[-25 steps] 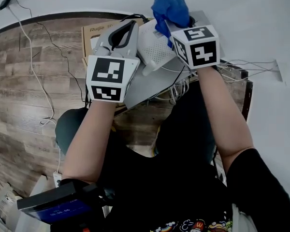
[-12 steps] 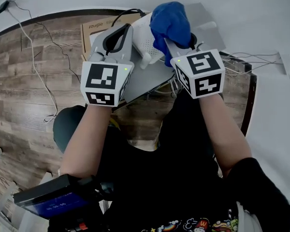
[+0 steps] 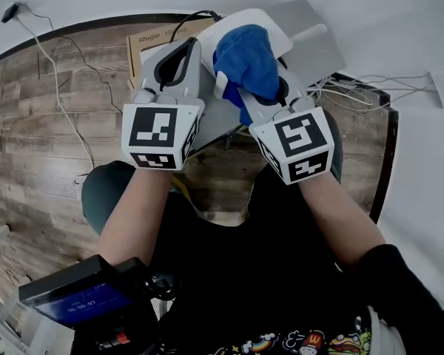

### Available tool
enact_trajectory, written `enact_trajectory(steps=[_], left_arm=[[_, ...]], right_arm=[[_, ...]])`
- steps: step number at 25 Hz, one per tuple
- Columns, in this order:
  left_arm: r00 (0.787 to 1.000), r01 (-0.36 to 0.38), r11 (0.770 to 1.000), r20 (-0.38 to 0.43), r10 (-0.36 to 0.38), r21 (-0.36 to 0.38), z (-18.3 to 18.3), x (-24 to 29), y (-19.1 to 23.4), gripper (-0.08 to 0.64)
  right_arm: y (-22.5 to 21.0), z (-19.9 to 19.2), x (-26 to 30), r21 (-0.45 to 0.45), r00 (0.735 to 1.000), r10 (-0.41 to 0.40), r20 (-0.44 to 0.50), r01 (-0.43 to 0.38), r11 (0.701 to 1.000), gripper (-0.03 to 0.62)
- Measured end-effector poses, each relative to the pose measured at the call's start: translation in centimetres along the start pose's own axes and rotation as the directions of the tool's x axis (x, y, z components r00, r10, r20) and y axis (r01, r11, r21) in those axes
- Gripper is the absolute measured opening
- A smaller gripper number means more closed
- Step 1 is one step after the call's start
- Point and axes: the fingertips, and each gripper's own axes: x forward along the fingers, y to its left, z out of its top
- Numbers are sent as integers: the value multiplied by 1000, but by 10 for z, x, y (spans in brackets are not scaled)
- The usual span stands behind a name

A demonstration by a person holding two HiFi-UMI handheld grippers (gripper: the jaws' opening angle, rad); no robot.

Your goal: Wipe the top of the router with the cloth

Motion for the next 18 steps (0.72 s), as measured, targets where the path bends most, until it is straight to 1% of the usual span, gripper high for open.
enact_trajectory(steps=[3,5,7,9,14,18], left_arm=[[1000,-28,998,7,28,56,0,-1,2,0],[998,-57,993,-11,58,104,-5,0,7,0],[995,-86,987,-36,92,137,-10,2,14,0],[992,-109,981,-42,117,162,-10,2,19,0],[991,-130,982,-9,133,139,-2,-2,29,0],[989,-146,981,6,147,125,0,-6,39,0]], right_arm=[[13,-5,0,16,1000,27,11,-27,999,117],[19,-4,-1,32,999,44,27,-45,998,117],[22,3,-4,50,997,56,52,-58,997,117],[24,14,-10,61,995,58,84,-63,996,117],[30,47,-33,68,981,31,191,-45,997,115],[38,81,-51,56,958,21,287,-39,998,115]])
